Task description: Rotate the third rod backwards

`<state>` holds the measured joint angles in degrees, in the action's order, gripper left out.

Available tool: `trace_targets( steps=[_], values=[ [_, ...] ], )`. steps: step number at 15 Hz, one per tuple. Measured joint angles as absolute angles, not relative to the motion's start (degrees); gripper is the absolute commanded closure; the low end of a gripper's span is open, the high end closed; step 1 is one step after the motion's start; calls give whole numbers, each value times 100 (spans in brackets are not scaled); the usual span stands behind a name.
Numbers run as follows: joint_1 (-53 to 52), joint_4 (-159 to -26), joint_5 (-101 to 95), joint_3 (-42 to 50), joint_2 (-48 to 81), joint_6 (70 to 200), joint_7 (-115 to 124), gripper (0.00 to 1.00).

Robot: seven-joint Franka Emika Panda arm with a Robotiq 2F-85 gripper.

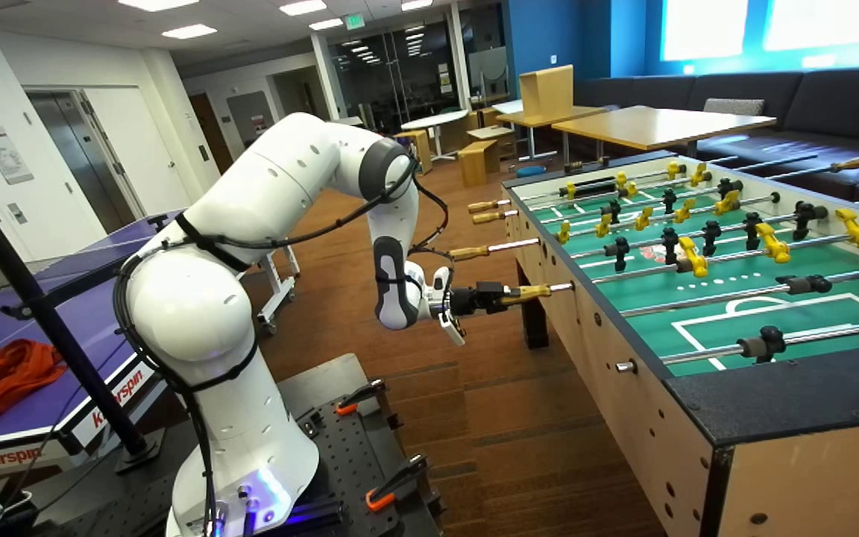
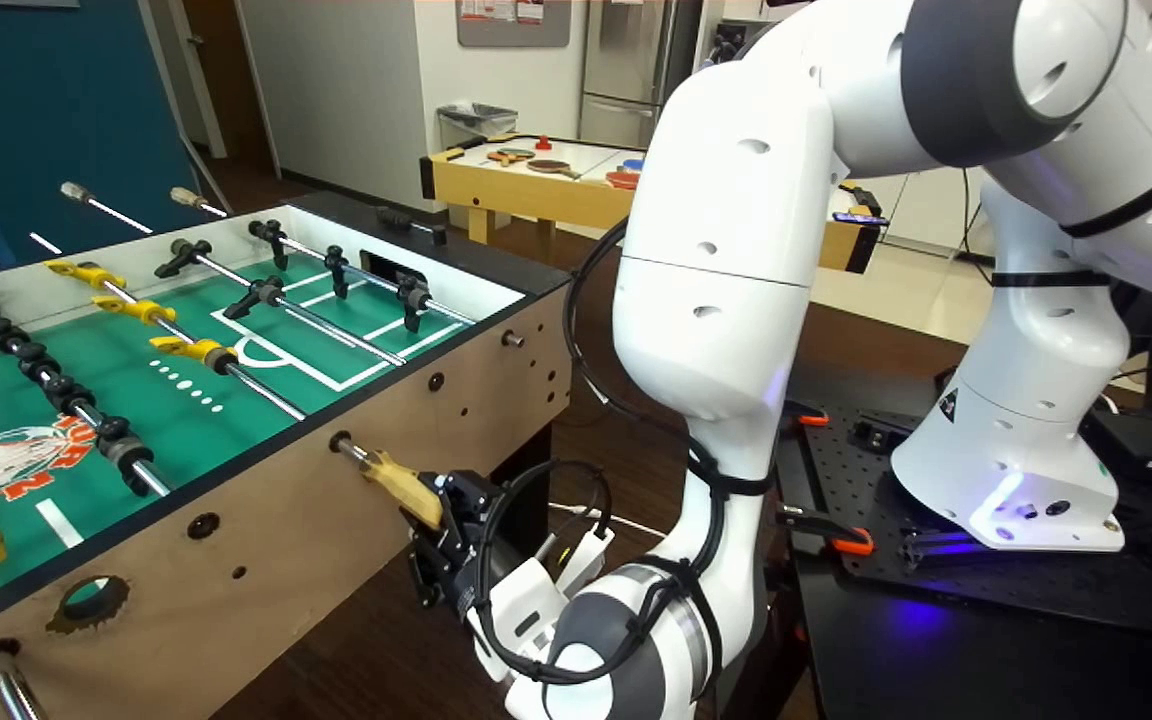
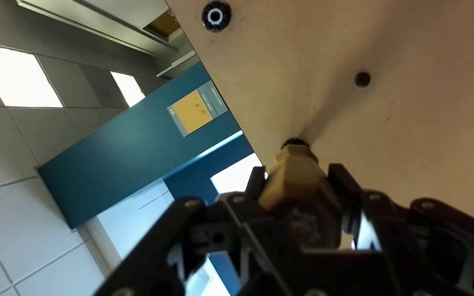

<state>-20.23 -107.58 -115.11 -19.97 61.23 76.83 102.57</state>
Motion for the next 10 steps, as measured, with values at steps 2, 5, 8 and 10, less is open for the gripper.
trace_targets(
  steps=[2,5,8,10],
  values=[
    [-1998,-10765,-11511,-2018,6110,7716,10578,83],
    [-1953,-10829,-11516,-2042,6043,7816,11194,83],
    [-1921,-10912,-11544,-2042,5967,7925,11849,83],
    [-1899,-10970,-11568,-2042,5918,7996,12307,83]
  ],
)
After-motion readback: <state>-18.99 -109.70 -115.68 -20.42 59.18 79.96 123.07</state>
